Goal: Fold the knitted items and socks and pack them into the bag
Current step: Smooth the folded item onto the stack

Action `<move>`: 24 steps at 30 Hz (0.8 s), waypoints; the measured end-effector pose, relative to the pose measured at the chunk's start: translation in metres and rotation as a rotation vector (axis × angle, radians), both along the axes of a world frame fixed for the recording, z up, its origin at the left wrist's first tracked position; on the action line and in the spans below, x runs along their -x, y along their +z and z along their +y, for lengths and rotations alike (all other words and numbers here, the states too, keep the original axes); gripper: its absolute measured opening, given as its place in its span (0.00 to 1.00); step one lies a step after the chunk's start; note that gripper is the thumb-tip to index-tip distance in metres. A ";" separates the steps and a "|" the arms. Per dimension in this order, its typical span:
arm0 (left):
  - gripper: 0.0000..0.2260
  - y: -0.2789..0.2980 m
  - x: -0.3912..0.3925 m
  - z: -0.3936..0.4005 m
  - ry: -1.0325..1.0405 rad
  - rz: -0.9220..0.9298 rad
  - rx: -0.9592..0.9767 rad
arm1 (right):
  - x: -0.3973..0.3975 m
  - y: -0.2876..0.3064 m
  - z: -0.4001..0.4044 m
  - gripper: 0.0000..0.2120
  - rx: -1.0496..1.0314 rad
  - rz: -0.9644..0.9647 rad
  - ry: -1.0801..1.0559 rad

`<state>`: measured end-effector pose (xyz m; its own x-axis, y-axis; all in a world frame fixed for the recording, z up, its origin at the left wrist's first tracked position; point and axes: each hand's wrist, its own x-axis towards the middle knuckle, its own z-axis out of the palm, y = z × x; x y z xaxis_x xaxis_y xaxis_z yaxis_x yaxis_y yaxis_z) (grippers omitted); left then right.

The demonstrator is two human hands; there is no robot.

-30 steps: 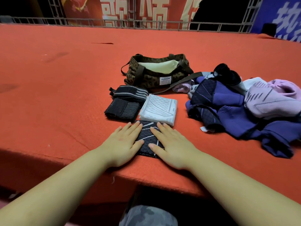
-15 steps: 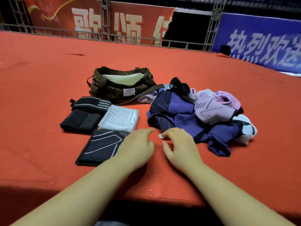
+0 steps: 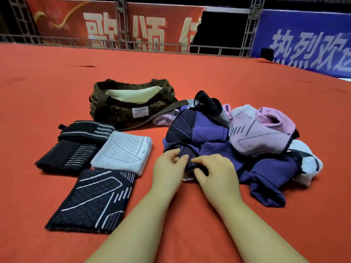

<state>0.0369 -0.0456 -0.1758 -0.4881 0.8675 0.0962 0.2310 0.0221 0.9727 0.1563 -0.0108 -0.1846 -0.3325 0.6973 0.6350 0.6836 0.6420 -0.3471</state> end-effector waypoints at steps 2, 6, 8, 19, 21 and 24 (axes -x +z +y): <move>0.05 0.002 0.000 0.001 -0.033 -0.084 -0.070 | -0.005 0.005 -0.002 0.10 -0.014 0.095 0.091; 0.13 0.015 0.006 -0.003 -0.088 -0.326 -0.236 | -0.010 0.017 -0.008 0.19 -0.039 0.307 0.163; 0.15 0.024 0.004 -0.008 -0.131 -0.397 -0.258 | -0.012 0.018 -0.008 0.26 0.019 0.295 0.202; 0.17 0.046 0.009 -0.025 -0.747 -1.086 -0.330 | -0.018 0.027 -0.017 0.35 0.460 0.656 0.471; 0.18 0.048 0.006 -0.025 -0.601 -0.968 -0.380 | -0.016 0.027 -0.015 0.31 0.593 0.759 0.487; 0.10 0.033 0.013 -0.017 -0.247 -0.824 -0.239 | -0.018 0.029 -0.011 0.24 0.554 0.896 0.366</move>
<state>0.0236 -0.0630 -0.1428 -0.2838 0.9588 -0.0107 -0.5720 -0.1603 0.8045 0.1745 -0.0214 -0.1560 -0.1536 0.9121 0.3801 -0.1563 0.3574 -0.9208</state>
